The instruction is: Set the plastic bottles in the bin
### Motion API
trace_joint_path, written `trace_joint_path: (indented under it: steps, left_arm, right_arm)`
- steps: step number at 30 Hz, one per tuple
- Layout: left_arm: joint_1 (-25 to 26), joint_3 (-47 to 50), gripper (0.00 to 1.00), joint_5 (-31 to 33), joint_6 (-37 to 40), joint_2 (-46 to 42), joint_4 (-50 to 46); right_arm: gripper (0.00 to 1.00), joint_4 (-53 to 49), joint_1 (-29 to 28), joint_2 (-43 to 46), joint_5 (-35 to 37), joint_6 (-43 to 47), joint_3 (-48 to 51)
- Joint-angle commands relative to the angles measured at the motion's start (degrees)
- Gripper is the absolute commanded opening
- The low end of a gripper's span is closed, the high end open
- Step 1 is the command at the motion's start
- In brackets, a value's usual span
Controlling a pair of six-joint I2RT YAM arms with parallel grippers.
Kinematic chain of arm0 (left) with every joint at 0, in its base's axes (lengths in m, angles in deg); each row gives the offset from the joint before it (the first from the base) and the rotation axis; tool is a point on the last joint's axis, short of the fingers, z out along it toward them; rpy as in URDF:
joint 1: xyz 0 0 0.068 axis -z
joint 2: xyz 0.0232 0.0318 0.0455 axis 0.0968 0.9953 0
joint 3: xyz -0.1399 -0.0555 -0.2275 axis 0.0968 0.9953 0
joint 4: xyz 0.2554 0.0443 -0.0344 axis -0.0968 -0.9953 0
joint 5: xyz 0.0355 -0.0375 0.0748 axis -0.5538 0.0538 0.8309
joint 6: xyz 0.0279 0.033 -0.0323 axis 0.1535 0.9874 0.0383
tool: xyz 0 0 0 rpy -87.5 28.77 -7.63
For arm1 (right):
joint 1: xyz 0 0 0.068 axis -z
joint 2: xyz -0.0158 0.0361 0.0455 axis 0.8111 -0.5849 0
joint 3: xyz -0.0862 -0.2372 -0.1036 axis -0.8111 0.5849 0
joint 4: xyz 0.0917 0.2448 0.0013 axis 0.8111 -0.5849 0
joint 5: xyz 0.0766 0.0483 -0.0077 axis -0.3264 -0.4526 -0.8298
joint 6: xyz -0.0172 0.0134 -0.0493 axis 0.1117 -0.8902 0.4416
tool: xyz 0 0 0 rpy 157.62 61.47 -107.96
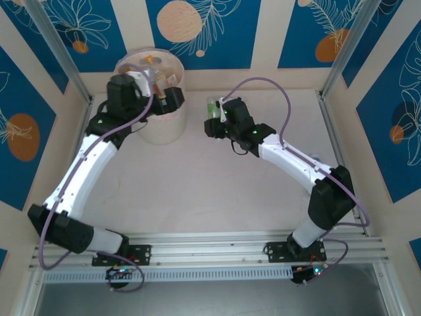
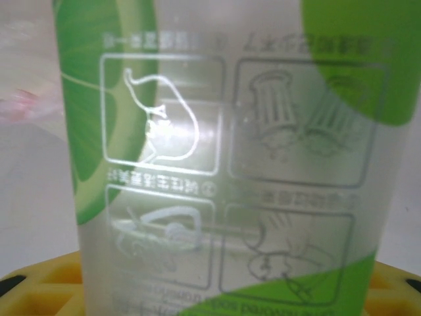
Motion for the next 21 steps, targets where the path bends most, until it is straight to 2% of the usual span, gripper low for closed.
trace_joint_path:
  steps: [1,6,14,21]
  left_arm:
    - [2.96,-4.49,1.00,-4.38,0.13,2.51,1.20]
    - [5.89,-8.89,1.00,-4.49,2.84,6.79,-1.89]
    - [6.65,-9.59,1.00,-3.08,3.95,7.87,-3.04]
    - [6.65,-10.38,1.00,-7.03,4.06,8.87,-3.20]
  right_arm:
    - [0.56,5.44,-1.90,2.52,0.75,3.36,1.34]
    - [0.56,7.99,-4.12,5.05,-0.16,4.50,1.80]
    - [0.56,8.95,-5.48,8.06,-1.10,4.23,2.01]
    - [0.57,10.76,-5.76,9.37,-2.83,3.30,2.57]
